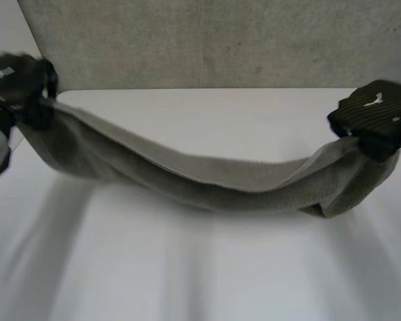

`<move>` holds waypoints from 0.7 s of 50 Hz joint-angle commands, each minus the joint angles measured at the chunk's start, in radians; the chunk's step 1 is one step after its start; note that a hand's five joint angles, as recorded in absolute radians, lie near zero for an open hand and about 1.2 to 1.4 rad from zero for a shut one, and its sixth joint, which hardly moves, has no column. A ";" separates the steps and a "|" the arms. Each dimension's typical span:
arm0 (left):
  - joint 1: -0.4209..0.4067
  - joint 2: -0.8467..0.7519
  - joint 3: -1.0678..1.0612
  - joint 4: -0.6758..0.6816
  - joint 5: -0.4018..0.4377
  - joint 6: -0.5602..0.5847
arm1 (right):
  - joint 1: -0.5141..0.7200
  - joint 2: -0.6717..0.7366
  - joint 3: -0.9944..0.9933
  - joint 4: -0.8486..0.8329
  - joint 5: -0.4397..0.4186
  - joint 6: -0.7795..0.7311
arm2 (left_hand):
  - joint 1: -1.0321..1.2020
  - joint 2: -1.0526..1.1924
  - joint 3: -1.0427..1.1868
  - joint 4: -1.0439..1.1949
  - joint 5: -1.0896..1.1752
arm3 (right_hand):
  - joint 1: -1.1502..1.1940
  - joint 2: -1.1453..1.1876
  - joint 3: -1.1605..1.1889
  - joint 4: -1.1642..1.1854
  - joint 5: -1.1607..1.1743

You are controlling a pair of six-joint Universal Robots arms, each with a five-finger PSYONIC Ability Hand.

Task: Fold the towel.

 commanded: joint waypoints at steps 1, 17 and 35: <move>-0.014 -0.250 0.126 0.008 -0.001 0.047 | 0.072 0.150 -0.071 -0.188 0.019 0.069 | -0.020 -0.096 -0.146 -0.110 -0.239 | 0.073 0.102 0.062 0.059 0.071; -0.079 -0.386 0.764 0.342 -0.109 -0.180 | 0.107 0.107 -0.052 -1.332 0.258 0.503 | -0.020 -0.096 -0.146 -0.110 -0.239 | 0.073 0.102 0.062 0.059 0.071; -0.063 -0.317 -0.148 0.543 0.032 -0.180 | 0.102 0.164 0.329 -0.835 0.055 0.389 | -0.020 -0.096 -0.146 -0.110 -0.239 | 0.073 0.102 0.062 0.059 0.071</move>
